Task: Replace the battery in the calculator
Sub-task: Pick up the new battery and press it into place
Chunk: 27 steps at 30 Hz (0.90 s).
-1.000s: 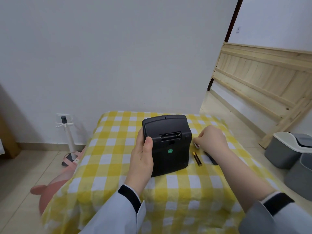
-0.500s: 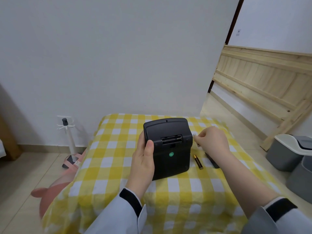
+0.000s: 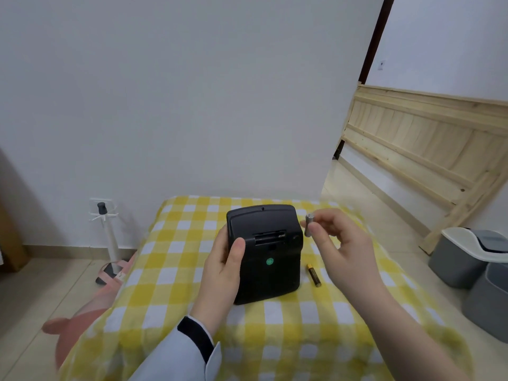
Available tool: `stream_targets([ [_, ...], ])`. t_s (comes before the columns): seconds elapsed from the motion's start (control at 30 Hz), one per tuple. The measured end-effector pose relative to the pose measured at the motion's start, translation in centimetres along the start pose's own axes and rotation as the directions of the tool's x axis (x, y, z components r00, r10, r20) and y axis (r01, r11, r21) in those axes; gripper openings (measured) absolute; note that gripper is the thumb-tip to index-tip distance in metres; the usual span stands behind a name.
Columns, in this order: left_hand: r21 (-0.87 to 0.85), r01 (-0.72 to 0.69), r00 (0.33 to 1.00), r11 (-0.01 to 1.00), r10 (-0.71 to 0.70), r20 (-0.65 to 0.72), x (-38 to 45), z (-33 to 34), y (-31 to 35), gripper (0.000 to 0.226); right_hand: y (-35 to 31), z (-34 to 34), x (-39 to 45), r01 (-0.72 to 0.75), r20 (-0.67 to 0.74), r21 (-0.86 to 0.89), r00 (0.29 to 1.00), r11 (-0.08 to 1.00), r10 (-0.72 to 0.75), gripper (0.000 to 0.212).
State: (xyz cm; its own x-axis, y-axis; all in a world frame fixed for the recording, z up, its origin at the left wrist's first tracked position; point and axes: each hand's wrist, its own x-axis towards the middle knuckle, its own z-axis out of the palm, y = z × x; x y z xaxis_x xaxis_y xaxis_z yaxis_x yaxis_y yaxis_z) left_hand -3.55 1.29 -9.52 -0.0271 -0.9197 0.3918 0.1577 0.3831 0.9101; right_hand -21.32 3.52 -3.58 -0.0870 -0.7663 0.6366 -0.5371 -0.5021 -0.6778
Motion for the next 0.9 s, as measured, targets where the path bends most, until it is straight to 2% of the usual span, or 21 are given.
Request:
stream_targets([
  [0.07, -0.034, 0.031, 0.999, 0.999, -0.030, 0.025, 0.3, -0.5, 0.2, 0.027, 0.0, 0.0, -0.3, -0.015, 0.026, 0.035, 1.000, 0.999, 0.014, 0.030],
  [0.2, -0.063, 0.079, 0.995, 0.995, -0.074, 0.073, 0.9, -1.0, 1.3, 0.033, 0.1, 0.4, -0.3, -0.019, 0.056, 0.042, 0.998, 0.999, 0.017, 0.035],
  [0.37, -0.138, 0.116, 0.993, 0.984, -0.112, 0.038, 1.2, -1.1, 2.0, 0.057, -0.1, 1.9, -0.3, -0.021, 0.074, 0.042, 0.997, 0.999, 0.017, 0.016],
  [0.5, 0.000, 0.057, 0.997, 0.998, -0.057, 0.052, 1.2, -1.0, 2.3, 0.039, 0.1, 2.8, -0.4, 0.011, 0.057, 0.042, 0.998, 0.999, -0.014, 0.033],
  [0.6, 0.079, 0.067, 0.996, 0.995, -0.070, 0.046, 1.3, -1.2, 2.3, 0.034, 0.4, 3.3, -0.6, -0.006, 0.052, 0.013, 0.999, 1.000, 0.005, 0.042],
  [0.83, 0.097, 0.057, 0.996, 0.994, -0.063, 0.062, 1.5, -0.9, 2.9, 0.017, -0.2, 3.7, -0.6, 0.026, 0.052, -0.071, 0.998, 0.997, -0.022, 0.017],
  [0.9, 0.105, 0.051, 0.997, 0.993, -0.057, 0.055, 1.6, -0.7, 3.0, 0.021, -0.4, 3.7, -0.6, 0.023, 0.063, -0.073, 0.998, 0.997, -0.019, 0.015],
])
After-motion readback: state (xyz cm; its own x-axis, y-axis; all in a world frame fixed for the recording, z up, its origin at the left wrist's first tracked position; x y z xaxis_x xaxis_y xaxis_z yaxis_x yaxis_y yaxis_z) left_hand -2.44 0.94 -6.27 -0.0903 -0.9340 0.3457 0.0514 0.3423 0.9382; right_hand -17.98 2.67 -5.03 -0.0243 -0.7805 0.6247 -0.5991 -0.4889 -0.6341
